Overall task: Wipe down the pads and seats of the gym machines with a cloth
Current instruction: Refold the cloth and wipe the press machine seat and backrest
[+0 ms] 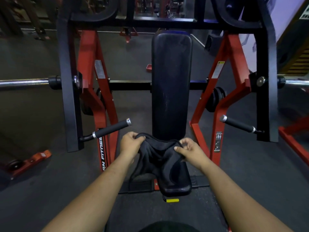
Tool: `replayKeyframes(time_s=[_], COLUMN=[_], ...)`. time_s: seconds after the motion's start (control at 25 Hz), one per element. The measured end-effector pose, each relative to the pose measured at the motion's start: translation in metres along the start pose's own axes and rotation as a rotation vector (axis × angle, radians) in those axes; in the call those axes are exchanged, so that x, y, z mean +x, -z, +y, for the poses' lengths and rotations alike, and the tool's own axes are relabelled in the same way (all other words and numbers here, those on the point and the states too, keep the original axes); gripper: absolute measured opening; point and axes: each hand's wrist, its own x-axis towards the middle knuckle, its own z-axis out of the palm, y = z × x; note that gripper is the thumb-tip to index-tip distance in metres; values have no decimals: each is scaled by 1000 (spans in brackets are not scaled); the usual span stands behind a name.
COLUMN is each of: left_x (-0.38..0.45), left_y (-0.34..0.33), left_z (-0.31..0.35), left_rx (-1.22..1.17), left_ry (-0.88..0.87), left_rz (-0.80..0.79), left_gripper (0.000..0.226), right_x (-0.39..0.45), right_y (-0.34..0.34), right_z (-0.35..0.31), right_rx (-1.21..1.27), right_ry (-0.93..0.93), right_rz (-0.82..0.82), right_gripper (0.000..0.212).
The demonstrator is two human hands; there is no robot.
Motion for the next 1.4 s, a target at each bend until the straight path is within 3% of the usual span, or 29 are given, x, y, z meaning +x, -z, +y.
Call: replayKeyframes(time_s=[0.16, 0.28, 0.36, 0.56, 0.64, 0.76, 0.88, 0.96, 1.04, 1.12, 1.24, 1.28, 1.4], left_x=[-28, -43, -48, -51, -54, -48, -41, -35, -25, -17, -4, 0, 6], left_y=[-14, -20, -20, -24, -26, -25, -18, -14, -9, -2, 13, 16, 18], left_z=[2, 8, 11, 13, 17, 25, 37, 44, 46, 45, 35, 30, 29], left_rx=[-153, -137, -121, -44, 8, 185, 214, 207, 193, 284, 701, 786, 552], left_ry=[1, -79, -133, -219, -239, -349, -370, -398, -414, -440, -594, -628, -537], left_rz=[-241, -372, -417, -607, -565, -474, -468, -400, -325, -292, -232, -198, -167], left_gripper=[17, 13, 15, 44, 46, 29, 27, 29, 31, 27, 27, 27, 25], right_x=[-2, -2, 1, 12, 15, 16, 19, 21, 21, 20, 18, 18, 20], right_y=[-13, -15, -13, -16, -16, -6, 5, 11, 20, 29, 41, 41, 34], right_z=[-19, -25, -27, -24, -26, -29, -18, -4, 8, 8, -7, -14, -22], right_rx=[58, 31, -47, -344, -414, -639, -809, -961, -1040, -1062, -971, -934, -700], right_ry=[23, -17, 29, 227, 245, 315, 252, 169, 151, 234, 427, 459, 447], right_rz=[-44, -161, -181, 1, 84, 132, 42, -65, -90, -26, 115, 148, 202], right_gripper=[4, 25, 27, 13, 8, 11, 25, 42, 45, 33, 9, 10, 17])
